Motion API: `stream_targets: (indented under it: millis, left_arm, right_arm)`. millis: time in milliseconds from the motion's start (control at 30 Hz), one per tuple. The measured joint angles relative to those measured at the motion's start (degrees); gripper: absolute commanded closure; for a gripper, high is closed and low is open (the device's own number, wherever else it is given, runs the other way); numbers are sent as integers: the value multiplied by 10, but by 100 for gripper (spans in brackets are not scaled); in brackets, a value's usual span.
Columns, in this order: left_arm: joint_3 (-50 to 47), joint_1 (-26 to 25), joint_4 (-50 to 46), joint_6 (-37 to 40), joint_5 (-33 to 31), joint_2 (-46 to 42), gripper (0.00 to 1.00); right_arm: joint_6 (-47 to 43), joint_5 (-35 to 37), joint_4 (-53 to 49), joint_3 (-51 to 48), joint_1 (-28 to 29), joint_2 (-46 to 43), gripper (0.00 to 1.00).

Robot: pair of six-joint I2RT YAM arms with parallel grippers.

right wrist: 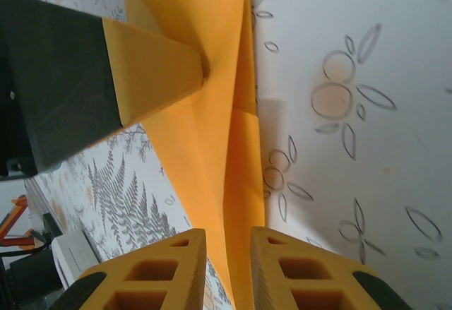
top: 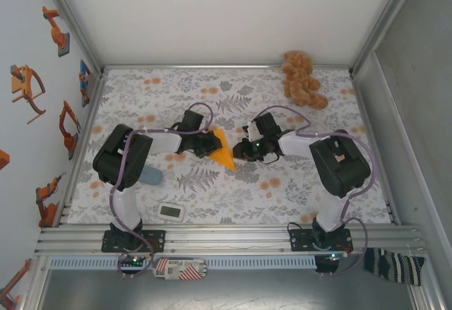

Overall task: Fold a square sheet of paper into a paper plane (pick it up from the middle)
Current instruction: Fourth fold the wing at the center of the table.

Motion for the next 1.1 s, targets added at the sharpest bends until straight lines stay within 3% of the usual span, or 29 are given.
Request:
stream_targets:
  millis: [967, 1100]
  left_arm:
    - [1, 1, 0, 0, 5, 2, 85]
    - [1, 2, 0, 0, 6, 3, 86]
  right_arm:
    - [-1, -34, 2, 68, 12, 86, 83]
    - [-2, -36, 4, 69, 12, 89, 88]
